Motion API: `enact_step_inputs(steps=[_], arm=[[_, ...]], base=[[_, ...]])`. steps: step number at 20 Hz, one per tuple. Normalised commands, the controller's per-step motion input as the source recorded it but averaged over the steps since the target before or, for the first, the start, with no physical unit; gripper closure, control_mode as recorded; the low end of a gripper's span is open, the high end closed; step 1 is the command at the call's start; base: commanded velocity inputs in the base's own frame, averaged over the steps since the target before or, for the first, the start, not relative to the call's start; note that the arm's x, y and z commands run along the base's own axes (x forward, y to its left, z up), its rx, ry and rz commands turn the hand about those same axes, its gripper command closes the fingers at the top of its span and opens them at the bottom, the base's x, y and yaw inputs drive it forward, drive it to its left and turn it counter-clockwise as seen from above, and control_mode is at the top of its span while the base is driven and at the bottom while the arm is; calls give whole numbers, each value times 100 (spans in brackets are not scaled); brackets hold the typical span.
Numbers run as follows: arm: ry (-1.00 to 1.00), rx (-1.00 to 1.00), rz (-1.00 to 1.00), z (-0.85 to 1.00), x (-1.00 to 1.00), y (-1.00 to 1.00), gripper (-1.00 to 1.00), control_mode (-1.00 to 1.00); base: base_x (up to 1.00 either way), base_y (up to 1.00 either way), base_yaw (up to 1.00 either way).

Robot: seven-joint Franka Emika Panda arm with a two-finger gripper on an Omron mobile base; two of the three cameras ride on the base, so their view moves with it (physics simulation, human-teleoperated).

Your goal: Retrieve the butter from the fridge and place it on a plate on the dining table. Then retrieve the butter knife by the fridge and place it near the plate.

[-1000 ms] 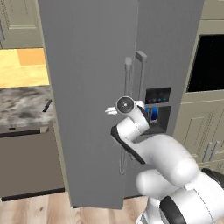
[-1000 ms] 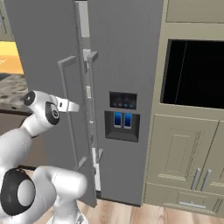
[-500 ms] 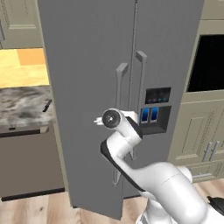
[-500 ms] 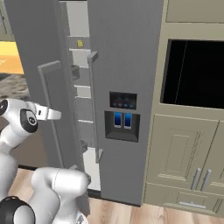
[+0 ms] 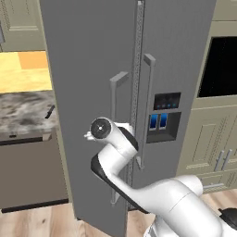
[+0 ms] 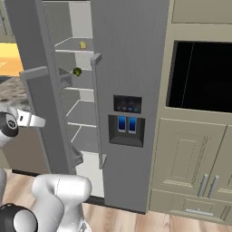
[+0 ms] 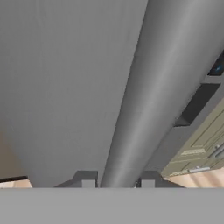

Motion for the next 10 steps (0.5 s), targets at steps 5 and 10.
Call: enact_step_inputs(steps=[5,10], arm=[[8,0,0,2,-12,62,100,-100],[0,0,0,-1,0,9,100,-100]], base=[[0,0,0],[0,0,0]])
